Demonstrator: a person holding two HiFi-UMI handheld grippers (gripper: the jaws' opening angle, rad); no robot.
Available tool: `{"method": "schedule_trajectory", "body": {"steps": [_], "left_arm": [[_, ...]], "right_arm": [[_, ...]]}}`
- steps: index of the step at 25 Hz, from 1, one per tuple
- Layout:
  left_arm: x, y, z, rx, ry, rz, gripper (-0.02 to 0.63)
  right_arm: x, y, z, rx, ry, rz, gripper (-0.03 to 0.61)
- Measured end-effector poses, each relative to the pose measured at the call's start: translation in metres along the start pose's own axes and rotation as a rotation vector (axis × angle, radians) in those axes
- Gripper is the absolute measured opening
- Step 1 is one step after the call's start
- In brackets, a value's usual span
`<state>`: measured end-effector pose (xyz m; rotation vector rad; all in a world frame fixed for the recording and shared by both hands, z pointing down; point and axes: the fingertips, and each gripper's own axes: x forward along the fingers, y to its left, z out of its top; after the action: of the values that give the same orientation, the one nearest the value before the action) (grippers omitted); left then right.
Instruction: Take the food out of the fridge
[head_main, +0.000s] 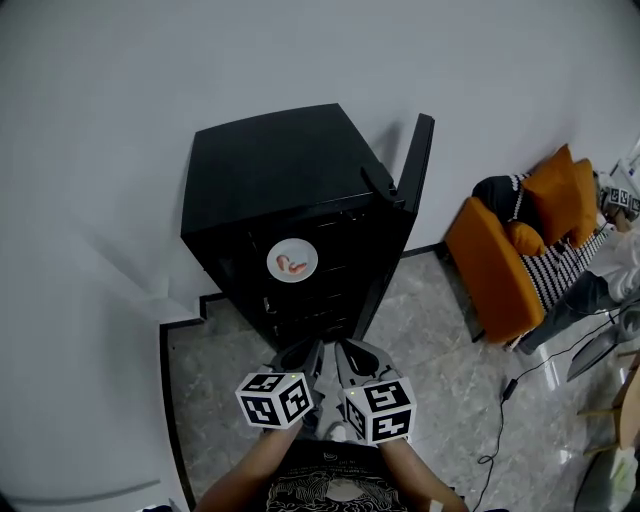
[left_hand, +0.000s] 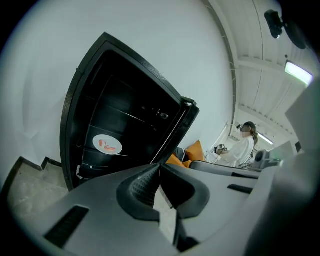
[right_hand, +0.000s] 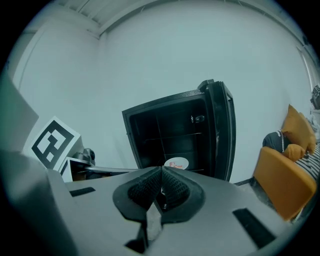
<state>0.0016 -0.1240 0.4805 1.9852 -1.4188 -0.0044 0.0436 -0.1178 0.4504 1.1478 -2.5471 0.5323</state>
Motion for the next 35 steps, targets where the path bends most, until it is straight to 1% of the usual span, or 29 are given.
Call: {"method": "schedule_trajectory", "body": {"steps": [5, 8, 11, 13, 16, 25, 28, 35], "left_arm": [[0.016, 0.023, 0.006, -0.140, -0.016, -0.036, 0.015], [0.028, 0.035, 0.012, -0.241, -0.041, -0.071, 0.015], [0.039, 0.050, 0.017, -0.371, -0.089, -0.107, 0.015], [0.044, 0.064, 0.022, -0.453, -0.131, -0.116, 0.015], [0.053, 0.084, 0.026, -0.539, -0.178, -0.129, 0.015], [0.087, 0.128, 0.023, -0.718, -0.227, -0.222, 0.015], [0.097, 0.144, 0.021, -0.776, -0.246, -0.222, 0.017], [0.126, 0.172, 0.023, -0.863, -0.280, -0.209, 0.017]], "right_arm": [[0.021, -0.001, 0.004, -0.016, 0.022, 0.002, 0.021], [0.032, -0.004, 0.008, -0.026, 0.033, -0.002, 0.021], [0.044, -0.006, 0.012, -0.032, 0.042, -0.004, 0.021], [0.052, -0.007, 0.014, -0.034, 0.049, -0.003, 0.021], [0.065, -0.008, 0.017, -0.038, 0.060, -0.002, 0.021], [0.105, -0.009, 0.026, -0.064, 0.088, 0.005, 0.021], [0.115, -0.010, 0.030, -0.069, 0.097, 0.005, 0.021], [0.142, -0.021, 0.039, -0.077, 0.134, -0.004, 0.021]]}}
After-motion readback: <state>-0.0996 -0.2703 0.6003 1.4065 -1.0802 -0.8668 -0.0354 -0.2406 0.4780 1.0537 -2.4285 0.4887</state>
